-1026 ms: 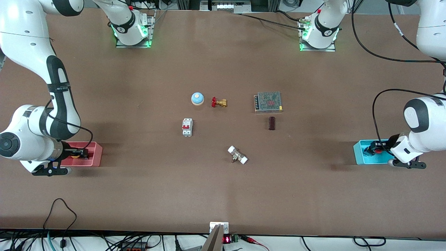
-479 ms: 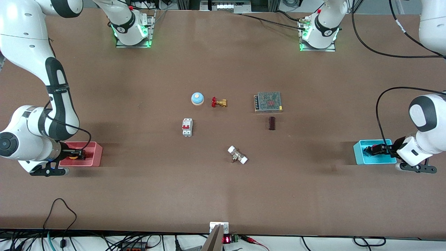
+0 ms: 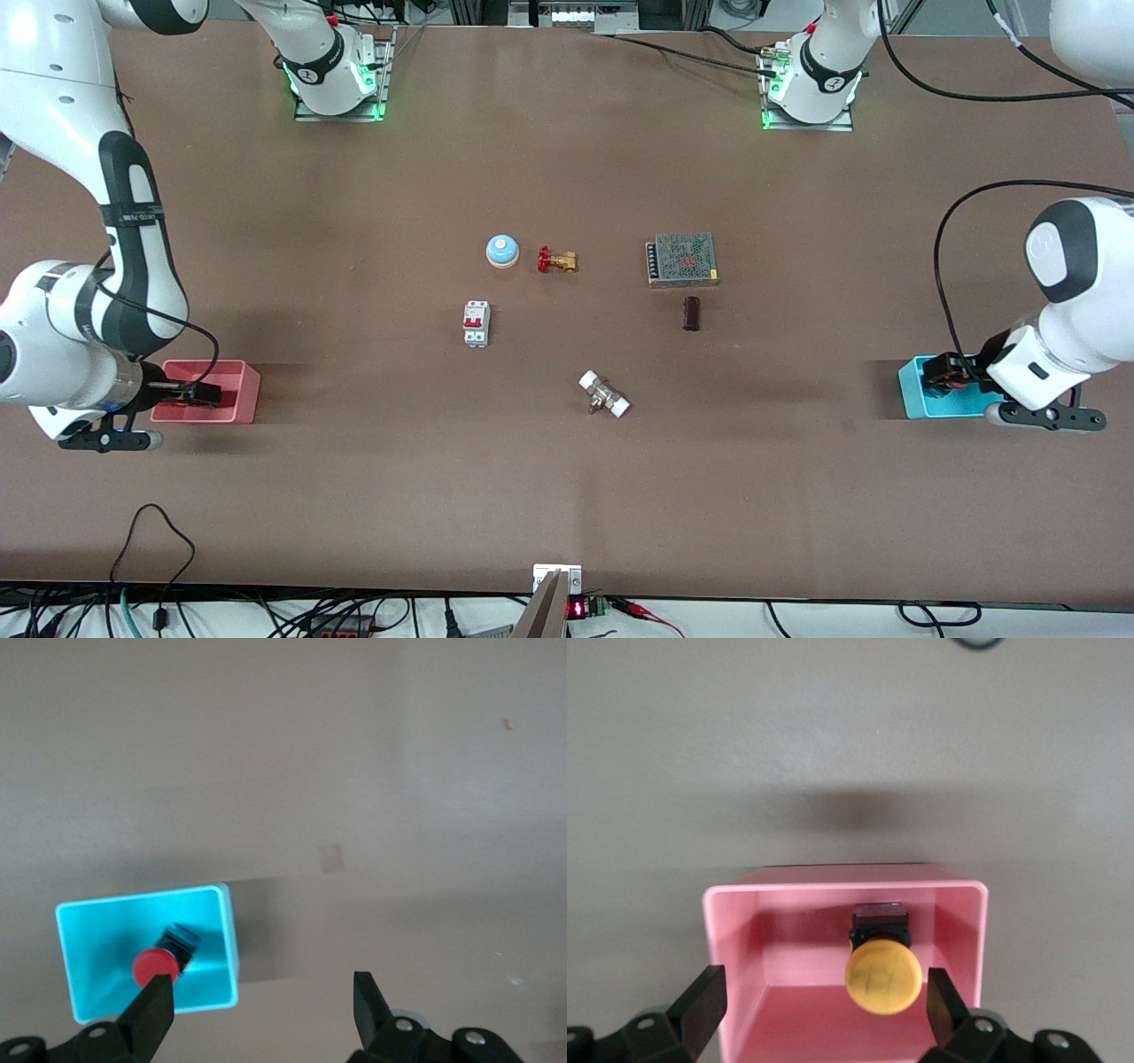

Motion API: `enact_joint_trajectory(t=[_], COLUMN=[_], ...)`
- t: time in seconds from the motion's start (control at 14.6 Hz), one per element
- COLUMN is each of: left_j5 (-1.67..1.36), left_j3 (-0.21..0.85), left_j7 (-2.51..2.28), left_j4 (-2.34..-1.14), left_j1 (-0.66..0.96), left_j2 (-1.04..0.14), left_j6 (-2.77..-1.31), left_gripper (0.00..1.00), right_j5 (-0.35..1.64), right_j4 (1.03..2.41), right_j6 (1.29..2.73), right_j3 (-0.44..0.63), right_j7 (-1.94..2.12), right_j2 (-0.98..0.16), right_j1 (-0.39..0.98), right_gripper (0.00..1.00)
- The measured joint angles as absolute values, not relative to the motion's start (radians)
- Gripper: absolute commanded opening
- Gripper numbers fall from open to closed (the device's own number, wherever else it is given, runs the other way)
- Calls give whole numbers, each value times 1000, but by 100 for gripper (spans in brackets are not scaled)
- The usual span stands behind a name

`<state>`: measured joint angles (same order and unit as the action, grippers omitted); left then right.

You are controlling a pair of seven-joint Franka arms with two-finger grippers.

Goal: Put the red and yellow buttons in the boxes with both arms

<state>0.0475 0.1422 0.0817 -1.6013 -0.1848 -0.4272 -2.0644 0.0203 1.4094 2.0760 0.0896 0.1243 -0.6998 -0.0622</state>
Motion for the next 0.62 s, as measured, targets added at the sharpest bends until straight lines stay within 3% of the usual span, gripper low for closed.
enact_joint_trajectory(t=[0.62], left_j5=[47], left_j3=[188], left_j7=[-29], left_j4=[-1659], left_j1=[-153], left_j2=[-169], left_j6=[-1855], left_gripper=[90], right_j5=[22], right_j4=[1389], right_j6=[1728], right_j3=[65], right_j7=[123], right_j2=[-345], right_j1=[-23], right_gripper=[100])
